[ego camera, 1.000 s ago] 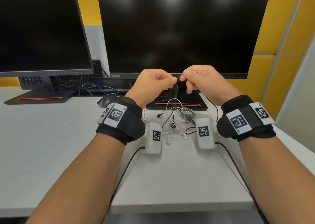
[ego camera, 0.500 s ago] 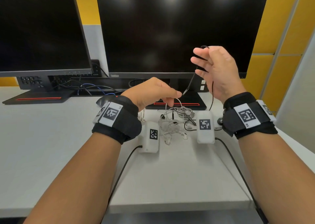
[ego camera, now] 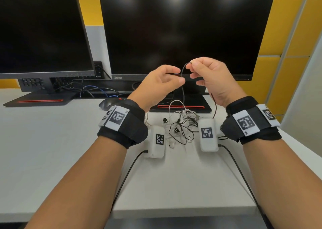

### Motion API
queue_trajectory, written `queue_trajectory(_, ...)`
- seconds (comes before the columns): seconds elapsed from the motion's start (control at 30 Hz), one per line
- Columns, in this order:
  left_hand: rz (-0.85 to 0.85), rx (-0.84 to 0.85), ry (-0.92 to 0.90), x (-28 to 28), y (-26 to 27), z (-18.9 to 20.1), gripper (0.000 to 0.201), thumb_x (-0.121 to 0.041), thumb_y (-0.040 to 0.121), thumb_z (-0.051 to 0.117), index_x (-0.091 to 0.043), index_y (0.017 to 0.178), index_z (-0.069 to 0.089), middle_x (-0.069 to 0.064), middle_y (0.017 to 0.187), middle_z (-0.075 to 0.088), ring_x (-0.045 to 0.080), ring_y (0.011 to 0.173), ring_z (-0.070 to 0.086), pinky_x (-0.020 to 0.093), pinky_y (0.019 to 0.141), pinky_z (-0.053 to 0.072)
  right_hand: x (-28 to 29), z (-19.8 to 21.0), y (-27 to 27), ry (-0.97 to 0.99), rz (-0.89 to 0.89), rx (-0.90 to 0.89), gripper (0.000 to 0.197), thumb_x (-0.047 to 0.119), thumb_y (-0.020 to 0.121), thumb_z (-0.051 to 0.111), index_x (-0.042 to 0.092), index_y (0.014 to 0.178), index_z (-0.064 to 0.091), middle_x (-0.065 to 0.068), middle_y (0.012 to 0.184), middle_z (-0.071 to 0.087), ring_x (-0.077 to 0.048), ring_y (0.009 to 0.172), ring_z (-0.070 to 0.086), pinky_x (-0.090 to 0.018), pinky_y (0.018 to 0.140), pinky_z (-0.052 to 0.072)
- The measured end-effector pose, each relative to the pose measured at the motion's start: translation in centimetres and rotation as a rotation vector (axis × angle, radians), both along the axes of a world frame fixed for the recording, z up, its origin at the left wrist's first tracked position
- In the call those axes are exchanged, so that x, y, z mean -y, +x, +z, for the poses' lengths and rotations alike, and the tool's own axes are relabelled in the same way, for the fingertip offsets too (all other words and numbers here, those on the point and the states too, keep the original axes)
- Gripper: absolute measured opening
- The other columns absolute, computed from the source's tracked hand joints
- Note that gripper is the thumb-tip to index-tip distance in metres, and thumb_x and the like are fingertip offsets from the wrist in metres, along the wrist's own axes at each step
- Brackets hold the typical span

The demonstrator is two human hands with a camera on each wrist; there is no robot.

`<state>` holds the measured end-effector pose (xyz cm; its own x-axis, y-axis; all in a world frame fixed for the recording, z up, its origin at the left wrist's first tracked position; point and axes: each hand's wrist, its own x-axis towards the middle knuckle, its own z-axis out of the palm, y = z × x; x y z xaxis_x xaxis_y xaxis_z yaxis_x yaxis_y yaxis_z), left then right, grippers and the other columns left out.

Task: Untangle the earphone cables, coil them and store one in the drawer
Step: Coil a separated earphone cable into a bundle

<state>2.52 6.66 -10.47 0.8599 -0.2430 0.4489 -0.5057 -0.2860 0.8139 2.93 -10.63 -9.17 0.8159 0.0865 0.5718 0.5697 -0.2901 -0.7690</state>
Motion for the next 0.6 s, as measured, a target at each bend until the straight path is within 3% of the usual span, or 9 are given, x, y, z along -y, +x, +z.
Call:
queue_trajectory(0.13,-0.058,0.058,-0.089,-0.1,-0.2,0.1,0.033,-0.013,0.093,0.061,-0.024,0.122,0.050,-0.002,0.087,0.074,0.007,0.075,0.064,0.021,0.072,0.049,0.0,-0.3,0.3,-0.049,-0.085,0.022,0.020,0.026,0.100,0.051,0.034,0.090,0.066,0.011,0.096,0.063,-0.004,0.090,0.058,-0.022,0.078,0.045)
queue_trajectory(0.23,-0.085,0.083,-0.138,0.1,-0.3,0.1,0.019,-0.005,0.094,0.058,-0.019,0.105,0.064,-0.002,0.083,0.071,0.005,0.069,0.061,0.017,0.064,0.049,-0.1,-0.4,0.9,-0.041,-0.127,0.057,0.010,0.023,0.095,0.059,0.028,0.098,0.067,0.007,0.095,0.065,-0.005,0.090,0.059,-0.021,0.081,0.049)
queue_trajectory(0.3,-0.072,0.083,-0.174,0.3,-0.2,0.0,0.020,-0.002,0.095,0.055,-0.016,0.101,0.068,-0.001,0.085,0.071,0.004,0.072,0.063,0.016,0.066,0.050,-0.1,-0.7,0.8,-0.051,-0.175,0.110,0.012,0.019,0.091,0.065,0.024,0.102,0.065,0.003,0.089,0.061,-0.004,0.082,0.057,-0.015,0.076,0.049)
queue_trajectory(0.37,-0.059,0.082,-0.197,0.5,-0.1,-0.1,0.023,-0.001,0.096,0.053,-0.013,0.108,0.067,0.001,0.093,0.072,0.005,0.080,0.066,0.017,0.072,0.053,-0.2,-0.3,0.4,-0.043,-0.180,0.106,0.012,0.012,0.091,0.063,0.023,0.096,0.067,0.007,0.085,0.061,-0.001,0.080,0.056,-0.015,0.076,0.047)
queue_trajectory(0.4,-0.047,0.088,-0.193,0.6,0.0,-0.1,0.025,0.000,0.095,0.052,-0.012,0.112,0.066,0.001,0.096,0.072,0.004,0.082,0.067,0.017,0.075,0.053,-0.6,0.3,0.2,-0.064,-0.157,0.054,0.014,0.010,0.092,0.060,0.020,0.097,0.069,0.007,0.089,0.062,-0.003,0.086,0.056,-0.020,0.082,0.046)
queue_trajectory(0.5,0.007,0.113,-0.174,0.7,0.1,-0.1,0.025,-0.001,0.094,0.056,-0.009,0.116,0.066,0.000,0.093,0.072,0.005,0.083,0.069,0.018,0.076,0.054,-1.6,2.1,-0.6,-0.306,-0.141,-0.320,0.031,0.022,0.098,0.054,0.008,0.124,0.062,0.002,0.094,0.059,-0.014,0.098,0.048,-0.035,0.098,0.039)
queue_trajectory(0.53,0.023,0.118,-0.174,0.6,0.1,-0.1,0.023,-0.003,0.093,0.058,-0.009,0.113,0.068,0.000,0.091,0.073,0.006,0.083,0.069,0.019,0.074,0.054,-1.5,2.0,-0.7,-0.324,-0.121,-0.377,0.032,0.030,0.100,0.051,0.009,0.120,0.064,0.002,0.089,0.060,-0.014,0.095,0.049,-0.036,0.096,0.040)
queue_trajectory(0.6,0.062,0.135,-0.157,0.5,0.2,-0.1,0.018,-0.007,0.091,0.062,-0.012,0.106,0.071,-0.001,0.087,0.074,0.007,0.083,0.070,0.018,0.071,0.054,-1.4,1.3,-1.0,-0.233,-0.047,-0.306,0.035,0.041,0.099,0.047,0.017,0.095,0.072,0.004,0.086,0.066,-0.010,0.088,0.054,-0.029,0.083,0.040)
